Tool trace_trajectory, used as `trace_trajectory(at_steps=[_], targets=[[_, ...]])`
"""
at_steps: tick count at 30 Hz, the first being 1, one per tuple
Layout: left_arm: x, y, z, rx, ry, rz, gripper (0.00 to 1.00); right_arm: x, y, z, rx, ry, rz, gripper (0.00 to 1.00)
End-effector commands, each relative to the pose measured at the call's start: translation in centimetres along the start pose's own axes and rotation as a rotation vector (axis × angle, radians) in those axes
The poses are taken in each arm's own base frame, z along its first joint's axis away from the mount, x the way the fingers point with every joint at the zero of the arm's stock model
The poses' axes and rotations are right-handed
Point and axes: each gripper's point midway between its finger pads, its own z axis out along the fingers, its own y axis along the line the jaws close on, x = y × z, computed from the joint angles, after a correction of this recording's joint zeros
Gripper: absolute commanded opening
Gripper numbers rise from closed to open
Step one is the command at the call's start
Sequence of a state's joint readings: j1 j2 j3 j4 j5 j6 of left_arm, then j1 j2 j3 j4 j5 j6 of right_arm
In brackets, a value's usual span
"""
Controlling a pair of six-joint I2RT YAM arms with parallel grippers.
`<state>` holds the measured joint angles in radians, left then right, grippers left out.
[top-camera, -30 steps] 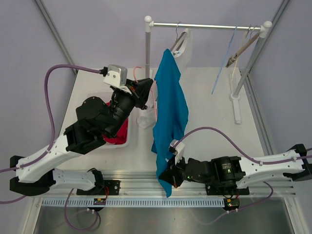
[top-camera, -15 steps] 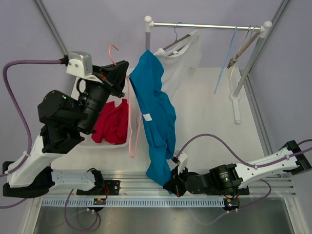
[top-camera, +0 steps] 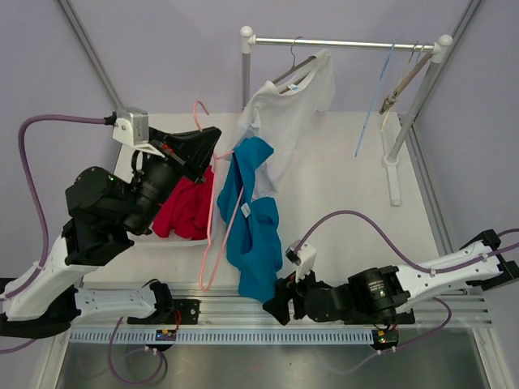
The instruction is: Remove the t-shirt from the hanger
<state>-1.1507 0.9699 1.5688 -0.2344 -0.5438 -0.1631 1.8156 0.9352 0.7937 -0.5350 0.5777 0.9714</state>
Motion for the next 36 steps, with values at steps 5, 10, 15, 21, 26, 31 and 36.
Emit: trace_trajectory(at_steps=[5, 10, 15, 21, 26, 31, 36], targets=[[2.2, 0.8, 0.7, -0.058, -0.012, -0.060, 0.00, -7.7, 2.7, -4.5, 0.005, -0.144, -0.014, 0.79], [4.0, 1.7, 0.7, -0.116, -0.037, -0.019, 0.00, -12.3, 5.0, -7.2, -0.003, -0.241, -0.068, 0.79], [5.6, 1.5, 0.6, -0.145, -0.071, 0.021, 0.00, -19.5, 6.6, -9.9, 0.024, -0.495, -0.007, 0.78], [7.6, 0.8, -0.6, -0.164, -0.109, 0.118, 0.00, -23.7, 8.8, -13.1, -0.123, -0.669, -0.001, 0.78], [8.4, -0.8, -0.4, -0.145, -0.117, 0.153, 0.00, -24.6, 9.0, -11.1, 0.014, -0.690, -0.091, 0.88], [8.3, -1.6, -0.3, -0.120, -0.118, 0.118, 0.00, -24.6, 5.9, -7.4, 0.028, -0.608, -0.002, 0.77], [8.5, -1.5, -0.5, -0.117, -0.110, 0.115, 0.00, -23.7, 6.4, -4.7, 0.033, -0.536, -0.055, 0.60]])
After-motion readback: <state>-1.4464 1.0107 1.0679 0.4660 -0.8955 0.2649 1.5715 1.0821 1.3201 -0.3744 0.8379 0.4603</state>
